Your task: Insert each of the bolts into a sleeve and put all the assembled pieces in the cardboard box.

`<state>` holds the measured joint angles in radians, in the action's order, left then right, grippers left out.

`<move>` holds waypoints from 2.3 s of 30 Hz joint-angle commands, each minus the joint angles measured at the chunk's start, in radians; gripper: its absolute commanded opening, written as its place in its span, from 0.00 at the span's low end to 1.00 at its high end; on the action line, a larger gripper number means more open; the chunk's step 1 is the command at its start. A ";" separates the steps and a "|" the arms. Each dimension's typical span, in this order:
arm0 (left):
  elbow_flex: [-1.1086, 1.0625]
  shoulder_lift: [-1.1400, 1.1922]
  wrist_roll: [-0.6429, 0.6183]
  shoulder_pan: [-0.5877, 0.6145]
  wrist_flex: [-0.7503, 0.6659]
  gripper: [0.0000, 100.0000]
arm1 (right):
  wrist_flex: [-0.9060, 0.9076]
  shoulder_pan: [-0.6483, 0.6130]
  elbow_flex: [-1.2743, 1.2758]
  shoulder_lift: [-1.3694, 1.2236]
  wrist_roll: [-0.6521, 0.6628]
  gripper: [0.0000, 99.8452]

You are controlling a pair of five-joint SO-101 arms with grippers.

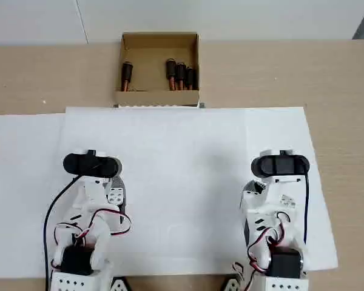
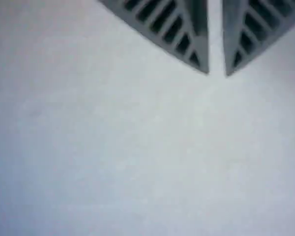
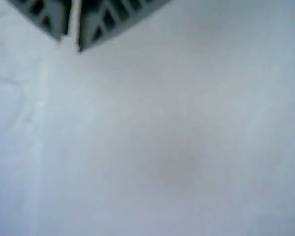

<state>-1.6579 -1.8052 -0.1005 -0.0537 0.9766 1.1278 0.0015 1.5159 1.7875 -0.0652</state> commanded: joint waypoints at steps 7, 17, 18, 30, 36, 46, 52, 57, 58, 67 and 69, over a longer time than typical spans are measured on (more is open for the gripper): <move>0.005 -0.008 -0.008 0.000 0.000 0.01 | -0.021 0.007 0.104 0.005 -0.008 0.00; 0.005 -0.008 -0.008 0.000 0.000 0.01 | -0.013 0.007 0.106 0.027 -0.005 0.00; 0.005 -0.008 -0.008 0.000 0.000 0.01 | -0.013 0.005 0.106 0.027 -0.005 0.00; 0.005 -0.008 -0.008 0.000 0.000 0.01 | -0.013 0.005 0.106 0.027 -0.005 0.00; 0.005 -0.008 -0.008 0.000 0.000 0.01 | -0.013 0.005 0.106 0.027 -0.005 0.00; 0.005 -0.008 -0.008 0.000 0.000 0.01 | -0.013 0.005 0.106 0.027 -0.005 0.00; 0.005 -0.008 -0.008 0.000 0.000 0.01 | -0.013 0.005 0.106 0.027 -0.005 0.00; 0.005 -0.008 -0.008 0.000 0.000 0.01 | -0.013 0.005 0.106 0.027 -0.005 0.00; 0.005 -0.008 -0.008 0.000 0.000 0.01 | -0.013 0.005 0.106 0.027 -0.005 0.00; 0.005 -0.008 -0.008 0.000 0.000 0.01 | -0.013 0.005 0.106 0.027 -0.005 0.00; 0.005 -0.008 -0.008 0.000 0.000 0.01 | -0.013 0.005 0.106 0.027 -0.005 0.00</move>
<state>-1.6579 -1.8052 -0.1005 -0.0537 0.9766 1.1278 0.0015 1.6280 1.7875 -0.0652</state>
